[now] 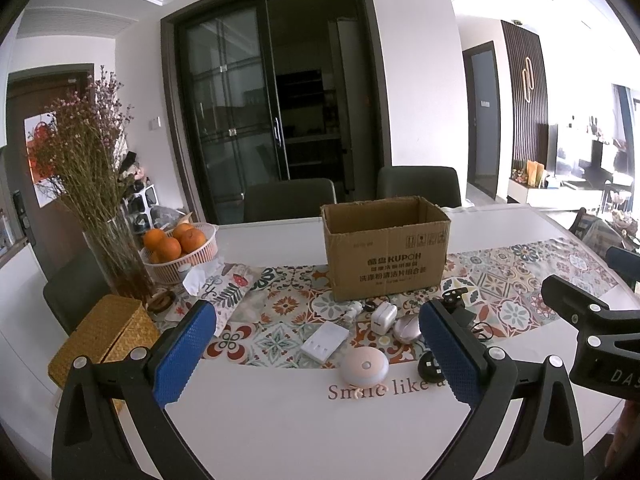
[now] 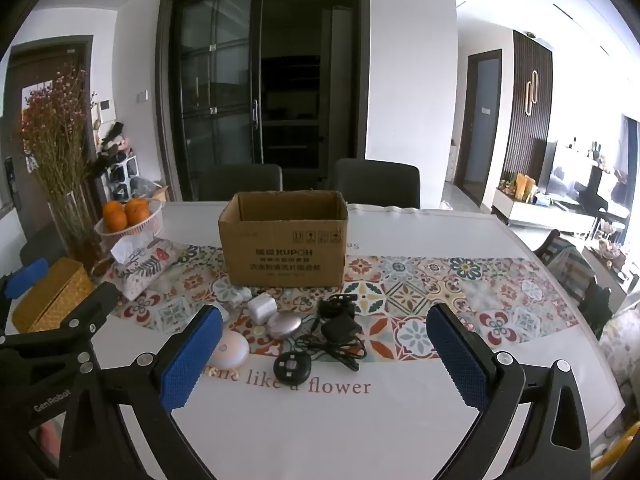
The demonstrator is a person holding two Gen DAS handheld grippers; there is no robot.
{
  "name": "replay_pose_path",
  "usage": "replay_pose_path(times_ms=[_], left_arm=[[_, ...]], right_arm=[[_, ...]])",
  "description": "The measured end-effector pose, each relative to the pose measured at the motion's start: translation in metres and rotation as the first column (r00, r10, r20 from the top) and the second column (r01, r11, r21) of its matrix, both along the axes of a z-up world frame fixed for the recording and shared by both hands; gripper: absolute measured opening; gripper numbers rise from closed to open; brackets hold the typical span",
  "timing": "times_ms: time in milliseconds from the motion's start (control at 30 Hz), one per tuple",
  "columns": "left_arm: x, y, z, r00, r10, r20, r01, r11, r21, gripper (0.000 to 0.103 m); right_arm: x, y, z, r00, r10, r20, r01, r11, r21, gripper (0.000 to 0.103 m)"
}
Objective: Organize rigid objects
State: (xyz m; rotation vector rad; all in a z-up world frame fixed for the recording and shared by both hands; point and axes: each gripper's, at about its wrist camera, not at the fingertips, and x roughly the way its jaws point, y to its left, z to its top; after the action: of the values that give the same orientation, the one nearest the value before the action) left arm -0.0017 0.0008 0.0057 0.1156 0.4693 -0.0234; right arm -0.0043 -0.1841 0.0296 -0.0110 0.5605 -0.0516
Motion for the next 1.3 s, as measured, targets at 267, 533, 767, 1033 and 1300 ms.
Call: replay_pose_path(times_ms=[267, 533, 767, 1033, 1300], left_arm=[[0.0015, -0.0016, -0.0004, 1.000, -0.001, -0.004, 0.001, 1.000, 0.002, 0.103], [0.0027, -0.0023, -0.0014, 1.000, -0.002, -0.004, 0.002, 1.000, 0.004, 0.103], [0.0032, -0.0047, -0.0026, 1.000, -0.002, -0.006, 0.002, 1.000, 0.005, 0.103], [0.0032, -0.0048, -0.0026, 1.000, -0.002, -0.006, 0.002, 1.000, 0.005, 0.103], [0.0032, -0.0052, -0.0027, 1.000, -0.003, -0.006, 0.003, 1.000, 0.005, 0.103]], right_arm=[[0.0011, 0.0007, -0.0009, 1.000, 0.000, -0.008, 0.000, 1.000, -0.004, 0.103], [0.0013, 0.0002, -0.0009, 1.000, 0.000, -0.010, 0.000, 1.000, 0.000, 0.103], [0.0016, 0.0003, -0.0013, 1.000, 0.001, -0.011, -0.001, 1.000, 0.001, 0.103], [0.0020, 0.0005, -0.0013, 1.000, 0.001, -0.012, -0.001, 1.000, 0.002, 0.103], [0.0021, 0.0009, -0.0015, 1.000, 0.002, -0.013, -0.002, 1.000, 0.002, 0.103]])
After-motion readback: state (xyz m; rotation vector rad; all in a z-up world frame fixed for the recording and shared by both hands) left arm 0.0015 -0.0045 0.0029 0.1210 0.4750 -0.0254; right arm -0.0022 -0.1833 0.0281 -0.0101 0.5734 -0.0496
